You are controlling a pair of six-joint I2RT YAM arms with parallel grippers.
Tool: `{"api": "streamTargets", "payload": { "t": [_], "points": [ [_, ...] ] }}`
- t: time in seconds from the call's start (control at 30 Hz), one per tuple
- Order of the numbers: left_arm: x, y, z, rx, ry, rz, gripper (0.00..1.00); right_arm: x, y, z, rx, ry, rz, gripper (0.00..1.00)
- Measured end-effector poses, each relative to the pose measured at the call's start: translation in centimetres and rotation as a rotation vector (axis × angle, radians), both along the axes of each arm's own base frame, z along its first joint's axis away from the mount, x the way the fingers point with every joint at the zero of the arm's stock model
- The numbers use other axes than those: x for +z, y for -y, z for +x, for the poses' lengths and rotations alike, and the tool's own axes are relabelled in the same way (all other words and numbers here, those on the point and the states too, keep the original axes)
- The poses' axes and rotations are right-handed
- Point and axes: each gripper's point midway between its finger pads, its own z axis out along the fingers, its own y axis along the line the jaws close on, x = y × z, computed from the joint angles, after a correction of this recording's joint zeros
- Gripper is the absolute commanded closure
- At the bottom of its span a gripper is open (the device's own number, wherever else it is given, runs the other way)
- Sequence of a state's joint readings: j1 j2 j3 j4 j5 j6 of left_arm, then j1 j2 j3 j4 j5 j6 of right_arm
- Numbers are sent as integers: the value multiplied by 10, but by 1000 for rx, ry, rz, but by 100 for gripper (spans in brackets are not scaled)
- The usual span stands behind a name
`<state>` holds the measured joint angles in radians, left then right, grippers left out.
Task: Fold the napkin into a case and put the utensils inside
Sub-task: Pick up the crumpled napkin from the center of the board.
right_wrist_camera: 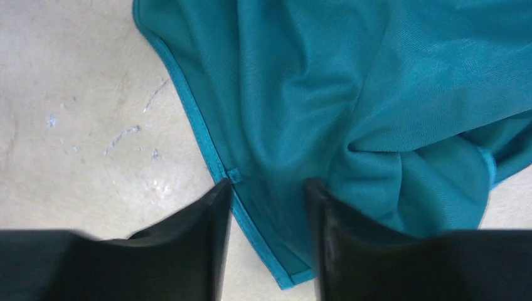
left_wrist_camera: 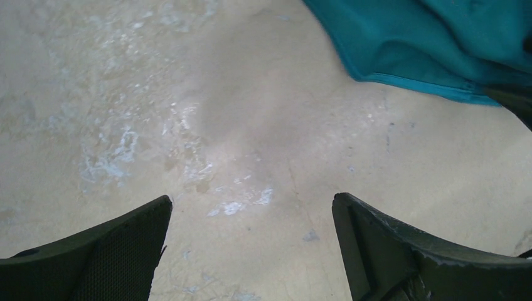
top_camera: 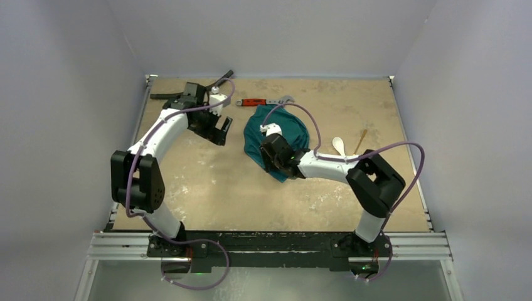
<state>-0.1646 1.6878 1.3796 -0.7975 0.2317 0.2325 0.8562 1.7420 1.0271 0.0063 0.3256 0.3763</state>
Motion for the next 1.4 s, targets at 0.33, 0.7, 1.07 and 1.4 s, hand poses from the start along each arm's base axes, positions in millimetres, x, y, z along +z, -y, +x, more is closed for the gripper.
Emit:
{"api": "streamTargets", "payload": {
  "t": [0.33,0.7,1.07,1.4],
  "points": [
    [23,34,-7,-93,114,23,2,37,20,68,-114,64,73,100],
    [41,94,-26,-316,277,56,2,96,60,118,-210,178,121,100],
    [-3,161,-84,-656,351,193,1,90,58,161,-246,168,102,100],
    [-15,156,-41,-806,573,424,1,67,65,170,-234,75,97,100]
  ]
}}
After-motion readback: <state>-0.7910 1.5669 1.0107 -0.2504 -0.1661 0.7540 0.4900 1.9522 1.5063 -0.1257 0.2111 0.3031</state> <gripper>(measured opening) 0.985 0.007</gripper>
